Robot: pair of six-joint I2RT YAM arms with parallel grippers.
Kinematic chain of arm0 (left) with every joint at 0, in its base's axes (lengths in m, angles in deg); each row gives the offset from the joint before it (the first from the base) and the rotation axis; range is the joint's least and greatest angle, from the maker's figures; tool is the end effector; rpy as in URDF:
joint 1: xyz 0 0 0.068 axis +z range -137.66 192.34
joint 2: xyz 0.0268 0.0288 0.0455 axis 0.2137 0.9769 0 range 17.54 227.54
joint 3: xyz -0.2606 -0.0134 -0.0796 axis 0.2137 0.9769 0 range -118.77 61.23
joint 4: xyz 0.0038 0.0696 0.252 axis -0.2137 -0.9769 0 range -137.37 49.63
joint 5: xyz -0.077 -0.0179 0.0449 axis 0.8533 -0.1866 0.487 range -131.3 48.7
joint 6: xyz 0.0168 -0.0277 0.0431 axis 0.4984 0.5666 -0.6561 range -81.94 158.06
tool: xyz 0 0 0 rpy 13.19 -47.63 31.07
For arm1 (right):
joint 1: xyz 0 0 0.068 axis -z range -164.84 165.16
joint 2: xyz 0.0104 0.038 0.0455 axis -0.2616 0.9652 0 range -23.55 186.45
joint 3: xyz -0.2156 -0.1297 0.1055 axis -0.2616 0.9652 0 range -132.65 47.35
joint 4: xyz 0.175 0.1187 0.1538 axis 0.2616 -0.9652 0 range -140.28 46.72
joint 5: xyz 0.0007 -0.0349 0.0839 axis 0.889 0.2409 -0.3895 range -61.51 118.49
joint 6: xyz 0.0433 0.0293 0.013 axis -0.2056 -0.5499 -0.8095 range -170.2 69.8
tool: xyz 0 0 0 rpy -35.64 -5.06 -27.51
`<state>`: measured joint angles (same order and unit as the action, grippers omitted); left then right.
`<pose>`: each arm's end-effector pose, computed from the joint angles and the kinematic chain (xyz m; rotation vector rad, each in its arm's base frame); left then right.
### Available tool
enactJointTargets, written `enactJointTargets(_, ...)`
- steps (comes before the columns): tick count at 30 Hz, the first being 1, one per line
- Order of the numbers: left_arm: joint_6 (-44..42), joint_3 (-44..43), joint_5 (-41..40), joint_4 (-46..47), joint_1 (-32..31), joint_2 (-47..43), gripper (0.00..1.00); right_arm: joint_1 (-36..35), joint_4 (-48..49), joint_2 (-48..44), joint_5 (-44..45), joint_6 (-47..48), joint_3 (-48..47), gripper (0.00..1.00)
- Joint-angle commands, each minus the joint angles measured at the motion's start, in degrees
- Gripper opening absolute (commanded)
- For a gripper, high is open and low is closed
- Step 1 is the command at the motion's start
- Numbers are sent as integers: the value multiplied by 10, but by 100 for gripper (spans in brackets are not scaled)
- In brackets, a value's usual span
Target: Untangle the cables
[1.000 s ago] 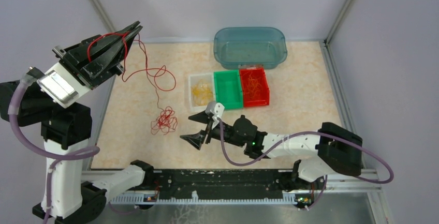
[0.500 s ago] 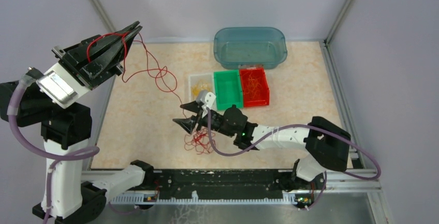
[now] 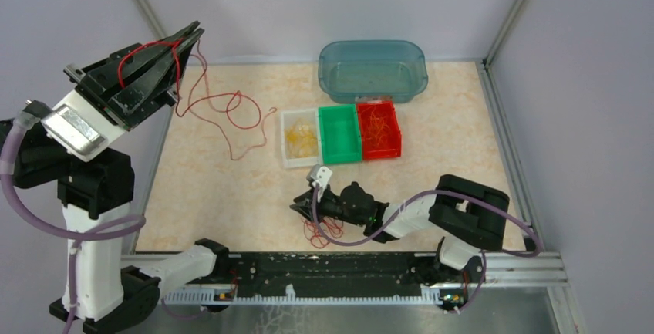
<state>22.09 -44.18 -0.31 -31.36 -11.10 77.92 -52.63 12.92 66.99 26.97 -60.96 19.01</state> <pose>0.0636 -0.0530 0.6404 0.8561 0.3330 -0.3455 0.1120 0.2770 0.1773 -0.8723 1.5609 1.0376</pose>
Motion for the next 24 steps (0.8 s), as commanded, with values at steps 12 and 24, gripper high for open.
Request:
enactJointTargets(12, -20, -29, 8, -14, -1, 14, 0, 0, 82, -100, 89, 13, 12, 65)
enactJointTargets(24, 39, 163, 35, 27, -1, -13, 0, 23, 1, -260, 80, 33, -22, 75)
